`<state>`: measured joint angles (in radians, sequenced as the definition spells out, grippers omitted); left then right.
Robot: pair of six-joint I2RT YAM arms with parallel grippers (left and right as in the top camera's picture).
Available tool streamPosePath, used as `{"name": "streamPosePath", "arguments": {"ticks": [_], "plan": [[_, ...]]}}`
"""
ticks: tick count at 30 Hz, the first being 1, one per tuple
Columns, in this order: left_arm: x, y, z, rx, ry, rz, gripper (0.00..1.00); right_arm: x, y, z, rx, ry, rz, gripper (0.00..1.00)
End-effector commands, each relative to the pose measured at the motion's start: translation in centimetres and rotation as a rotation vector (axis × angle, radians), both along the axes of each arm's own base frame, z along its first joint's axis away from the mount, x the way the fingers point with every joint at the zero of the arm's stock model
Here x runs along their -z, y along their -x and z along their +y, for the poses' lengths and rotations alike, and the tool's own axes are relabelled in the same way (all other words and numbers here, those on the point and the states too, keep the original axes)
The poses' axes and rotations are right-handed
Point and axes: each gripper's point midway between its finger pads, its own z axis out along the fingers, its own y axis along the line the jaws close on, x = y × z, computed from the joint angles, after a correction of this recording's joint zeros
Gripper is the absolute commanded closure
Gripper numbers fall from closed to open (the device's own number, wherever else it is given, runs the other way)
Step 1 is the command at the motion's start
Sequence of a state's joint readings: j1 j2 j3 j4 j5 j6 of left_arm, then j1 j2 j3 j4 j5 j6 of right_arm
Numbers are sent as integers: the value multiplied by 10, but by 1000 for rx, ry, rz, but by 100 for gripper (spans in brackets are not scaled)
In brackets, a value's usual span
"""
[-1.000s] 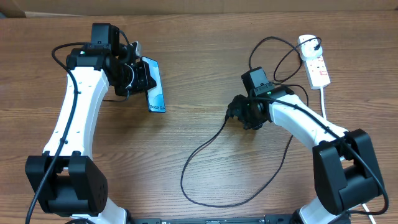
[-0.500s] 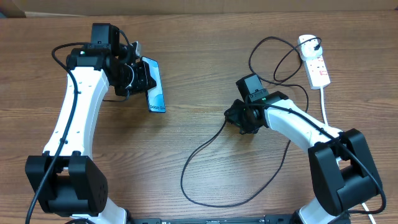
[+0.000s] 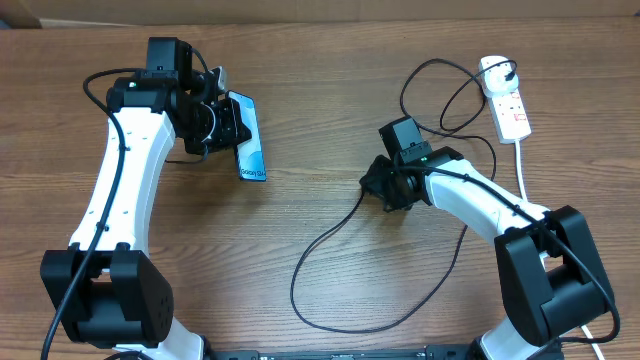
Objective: Plug charger to phone and switch on socket
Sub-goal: 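Lower the right gripper and close it on the USB-C plug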
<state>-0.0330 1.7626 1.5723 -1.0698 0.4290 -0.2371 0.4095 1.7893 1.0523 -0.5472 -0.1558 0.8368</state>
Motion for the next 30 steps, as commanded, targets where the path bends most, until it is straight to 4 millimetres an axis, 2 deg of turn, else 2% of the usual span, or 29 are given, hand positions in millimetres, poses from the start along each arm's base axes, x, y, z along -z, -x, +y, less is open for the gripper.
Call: {"name": "streamPosePath", "arguments": {"ticks": [1,13,17,23,27,30], "plan": [[-2,0,-4,-3,12,-1,96,6,0,2,-5,8,-3,59],[-2,0,-4,-3,12,-1,96,18,8,3,-13,3,17,59],[-2,0,-4,-3,11,-2,96,20,8,11,-45,-47,0,59],[-2,0,-4,-3,11,-2,96,24,10,11,-56,-48,-4,59],[-2,-1,-4,-3,11,-5,96,28,9,12,-56,-48,-2,63],[-2,-1,-4,-3,11,-5,96,34,10,11,-56,-44,10,70]]}}
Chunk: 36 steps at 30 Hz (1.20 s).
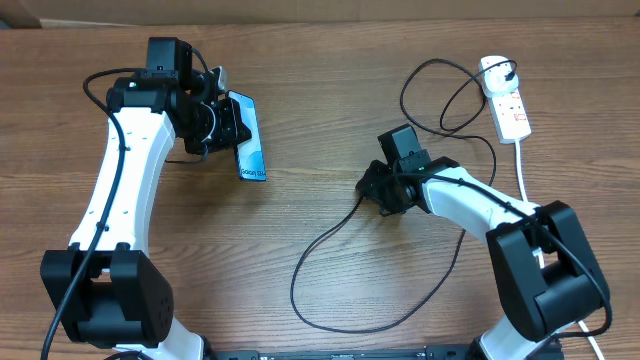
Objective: Plug charger to phone and switch on socket
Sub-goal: 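Lower the right gripper and close it on the USB-C plug, then lift the plug off the table with the right gripper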
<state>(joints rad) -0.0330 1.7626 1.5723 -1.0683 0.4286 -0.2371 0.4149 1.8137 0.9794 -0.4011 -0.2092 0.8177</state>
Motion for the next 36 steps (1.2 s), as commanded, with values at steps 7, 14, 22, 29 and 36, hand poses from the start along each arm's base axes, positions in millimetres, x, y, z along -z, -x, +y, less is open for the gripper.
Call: {"name": "streamPosePath", "arguments": {"ticks": [7,14,22,29,36], "plan": [[-2,0,-4,-3,12,-4,96,19,9,0,-16,16,43,75],[-2,0,-4,-3,12,-4,96,19,9,0,-16,17,43,83],[-2,-1,-4,-3,12,-7,96,19,8,0,-15,19,41,86],[-3,-1,-4,-3,12,-7,96,19,8,0,-15,18,39,87],[-2,-1,-4,-3,12,-7,96,19,8,0,-15,18,38,90]]}}
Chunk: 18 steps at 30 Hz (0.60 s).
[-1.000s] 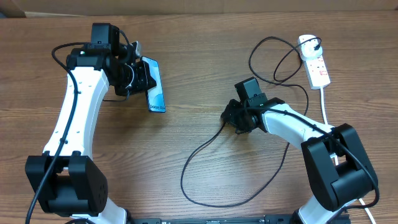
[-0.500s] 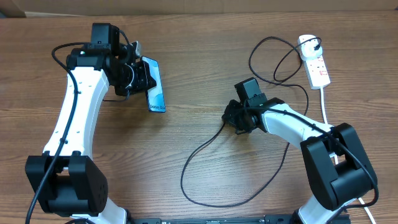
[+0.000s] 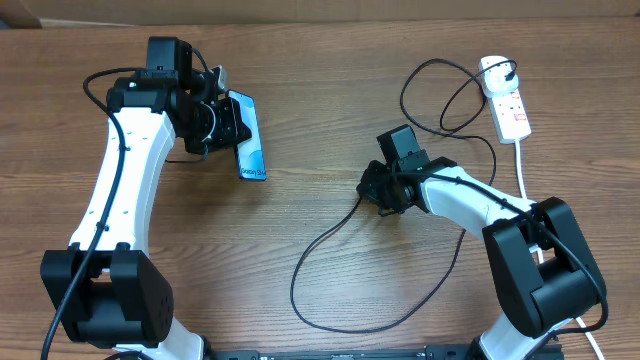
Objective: Plug charger to phone and switch on socket
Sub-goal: 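Lift the plug off the table with the right gripper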
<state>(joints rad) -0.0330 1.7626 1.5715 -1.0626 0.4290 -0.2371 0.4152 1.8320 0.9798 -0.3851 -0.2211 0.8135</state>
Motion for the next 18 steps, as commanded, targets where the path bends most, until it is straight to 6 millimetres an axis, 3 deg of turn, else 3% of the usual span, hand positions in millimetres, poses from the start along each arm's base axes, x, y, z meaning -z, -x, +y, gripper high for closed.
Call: {"name": "streamPosePath", "arguments": {"ticks": [1,13,18], "plan": [[-2,0,-4,-3,12,-2,96,14,8,-2,-6,26,33,91],[-2,0,-4,-3,13,-3,96,12,7,3,-16,-1,29,96],[-13,0,-22,37,123,-16,96,1,1,12,-68,-54,6,96]]}}
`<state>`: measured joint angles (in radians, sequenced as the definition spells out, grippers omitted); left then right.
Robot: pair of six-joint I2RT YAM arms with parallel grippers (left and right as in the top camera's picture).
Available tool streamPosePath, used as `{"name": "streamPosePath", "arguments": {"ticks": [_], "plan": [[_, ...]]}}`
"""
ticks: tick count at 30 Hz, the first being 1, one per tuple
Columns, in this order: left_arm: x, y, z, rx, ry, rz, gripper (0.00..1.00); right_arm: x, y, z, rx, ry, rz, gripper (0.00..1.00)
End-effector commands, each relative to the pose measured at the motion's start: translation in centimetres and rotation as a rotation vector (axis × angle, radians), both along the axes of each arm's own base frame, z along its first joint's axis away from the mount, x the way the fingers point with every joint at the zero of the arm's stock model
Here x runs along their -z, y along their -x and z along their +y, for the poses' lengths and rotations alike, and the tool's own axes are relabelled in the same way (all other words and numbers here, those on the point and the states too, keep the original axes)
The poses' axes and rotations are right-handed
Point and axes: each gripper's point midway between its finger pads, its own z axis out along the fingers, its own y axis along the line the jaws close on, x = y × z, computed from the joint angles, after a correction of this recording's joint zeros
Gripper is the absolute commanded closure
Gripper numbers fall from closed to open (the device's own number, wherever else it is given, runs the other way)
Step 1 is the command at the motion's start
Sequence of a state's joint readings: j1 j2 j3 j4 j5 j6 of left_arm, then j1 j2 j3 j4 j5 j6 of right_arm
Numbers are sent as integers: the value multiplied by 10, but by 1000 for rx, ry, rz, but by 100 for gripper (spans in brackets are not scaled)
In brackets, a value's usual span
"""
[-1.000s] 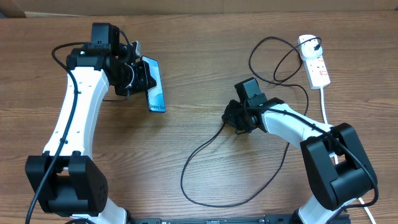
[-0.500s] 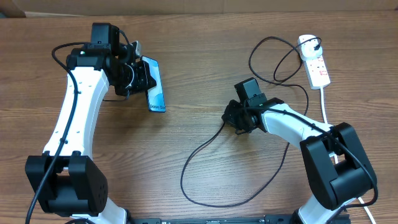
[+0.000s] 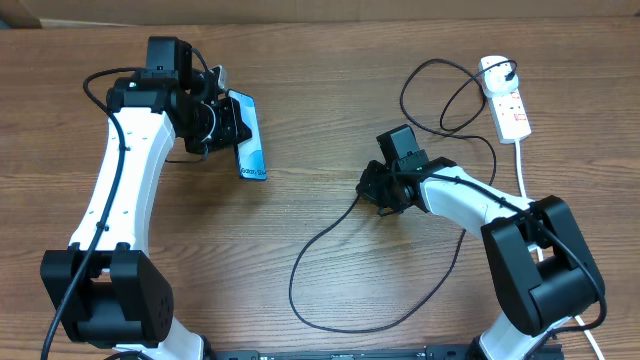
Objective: Plug charger to phone and switch on socket
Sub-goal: 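Lift the plug off the table with the right gripper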
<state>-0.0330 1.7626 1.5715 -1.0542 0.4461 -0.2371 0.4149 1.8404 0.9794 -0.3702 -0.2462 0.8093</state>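
The phone (image 3: 251, 145), with a blue screen, is tilted at the upper left of the table. My left gripper (image 3: 226, 127) is shut on its left edge. The black charger cable (image 3: 300, 260) runs from the plug in the white socket strip (image 3: 508, 103), loops across the table and ends at my right gripper (image 3: 366, 190) mid-table. The cable's end is hidden between the right gripper's fingers, which look shut on it. About a hand's length of bare table separates the right gripper from the phone.
The cable makes a small loop (image 3: 440, 95) beside the socket strip and a large loop (image 3: 400, 318) toward the front edge. The strip's white lead (image 3: 523, 170) runs down the right side. Brown wooden table (image 3: 300, 60) all round.
Almost nothing has changed. The right arm has settled a trace to the left and the big cable loop has shifted slightly with it. The left gripper and phone are where they were.
My left gripper held the phone at the upper left at every moment, unmoved. My right gripper, with the cable end at it, stood mid-table at first, was a little further left a second later, and has stayed there since.
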Motion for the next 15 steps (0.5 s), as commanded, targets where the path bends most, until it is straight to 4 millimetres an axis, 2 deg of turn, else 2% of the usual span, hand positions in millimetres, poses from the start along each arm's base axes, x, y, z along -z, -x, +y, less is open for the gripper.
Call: {"name": "streamPosePath", "arguments": {"ticks": [1,9,11,15], "plan": [[-14,1,-24,45,137,-14,96,-5,-1,13,-90,-55,-11,96],[-35,4,-48,111,312,-33,96,-57,-2,39,-194,-231,-82,96],[-40,6,-53,128,351,-37,96,-73,2,46,-257,-274,-117,96],[-66,6,-67,219,502,-110,96,-100,16,58,-395,-364,-172,96]]}}
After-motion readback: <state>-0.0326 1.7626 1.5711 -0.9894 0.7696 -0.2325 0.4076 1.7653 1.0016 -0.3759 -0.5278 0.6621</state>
